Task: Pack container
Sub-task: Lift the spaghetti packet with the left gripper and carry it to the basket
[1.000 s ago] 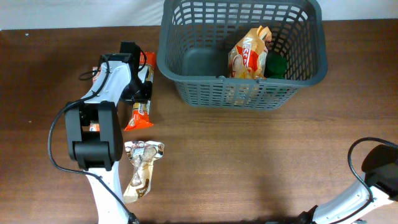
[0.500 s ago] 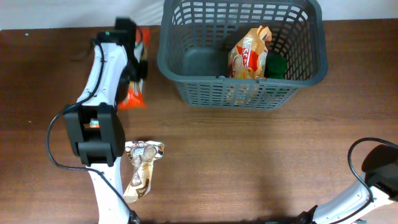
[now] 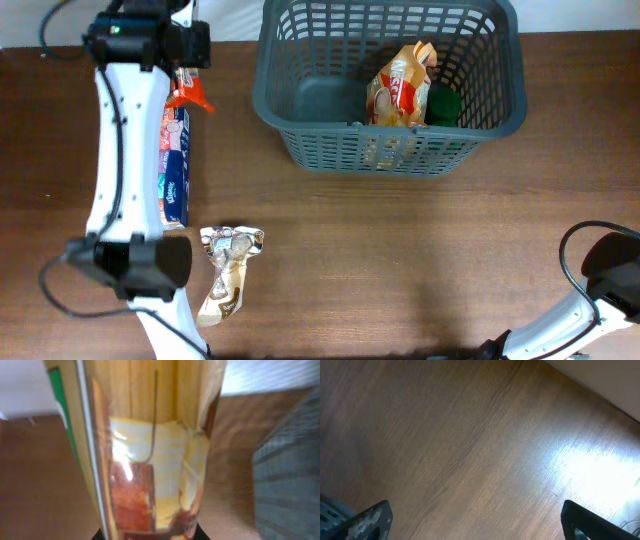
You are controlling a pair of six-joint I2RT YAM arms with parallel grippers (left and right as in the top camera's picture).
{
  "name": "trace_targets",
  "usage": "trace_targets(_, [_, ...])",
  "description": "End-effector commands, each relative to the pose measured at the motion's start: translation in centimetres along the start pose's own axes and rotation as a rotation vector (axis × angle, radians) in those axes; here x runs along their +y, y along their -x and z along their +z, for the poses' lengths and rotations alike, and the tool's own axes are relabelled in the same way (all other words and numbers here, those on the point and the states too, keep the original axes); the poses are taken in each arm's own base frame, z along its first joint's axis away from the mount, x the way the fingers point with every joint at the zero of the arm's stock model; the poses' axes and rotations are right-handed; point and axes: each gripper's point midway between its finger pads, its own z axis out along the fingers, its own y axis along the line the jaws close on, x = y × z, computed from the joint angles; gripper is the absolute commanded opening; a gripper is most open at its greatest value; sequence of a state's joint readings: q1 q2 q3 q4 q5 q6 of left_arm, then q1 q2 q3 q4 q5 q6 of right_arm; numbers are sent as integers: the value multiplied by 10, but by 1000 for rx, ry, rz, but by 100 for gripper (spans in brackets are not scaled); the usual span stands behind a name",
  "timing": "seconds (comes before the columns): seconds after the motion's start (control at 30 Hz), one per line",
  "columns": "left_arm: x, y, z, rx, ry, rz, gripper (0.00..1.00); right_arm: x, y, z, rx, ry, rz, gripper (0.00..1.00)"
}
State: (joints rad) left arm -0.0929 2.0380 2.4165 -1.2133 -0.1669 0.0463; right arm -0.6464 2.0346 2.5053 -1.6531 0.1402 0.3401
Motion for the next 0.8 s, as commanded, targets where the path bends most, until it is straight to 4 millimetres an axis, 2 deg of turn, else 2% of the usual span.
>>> trace_targets(0.0, [-24, 42, -90, -236, -28, 145, 2, -1, 0, 2, 3, -4, 10, 99])
trace_targets(0.2, [-93, 63, -158, -429, -141, 284, 2, -1, 0, 2, 3, -4, 10, 99])
trace_targets(0.23, [-101, 64, -164, -447, -155, 290, 2, -1, 0, 2, 3, -4, 10, 99])
trace_targets(0.3, [-128, 71, -177, -503, -203, 311, 2, -1, 0, 2, 3, -4, 10, 99])
trace_targets(0.57, [-182, 77, -190, -578, -418, 344, 2, -1, 0, 2, 3, -4, 10, 99])
trace_targets(0.67, [-190, 80, -178, -564, -433, 326, 2, -1, 0, 2, 3, -4, 10, 99])
trace_targets(0.77, [-200, 80, -155, -523, -450, 272, 2, -1, 0, 2, 4, -4, 10, 99])
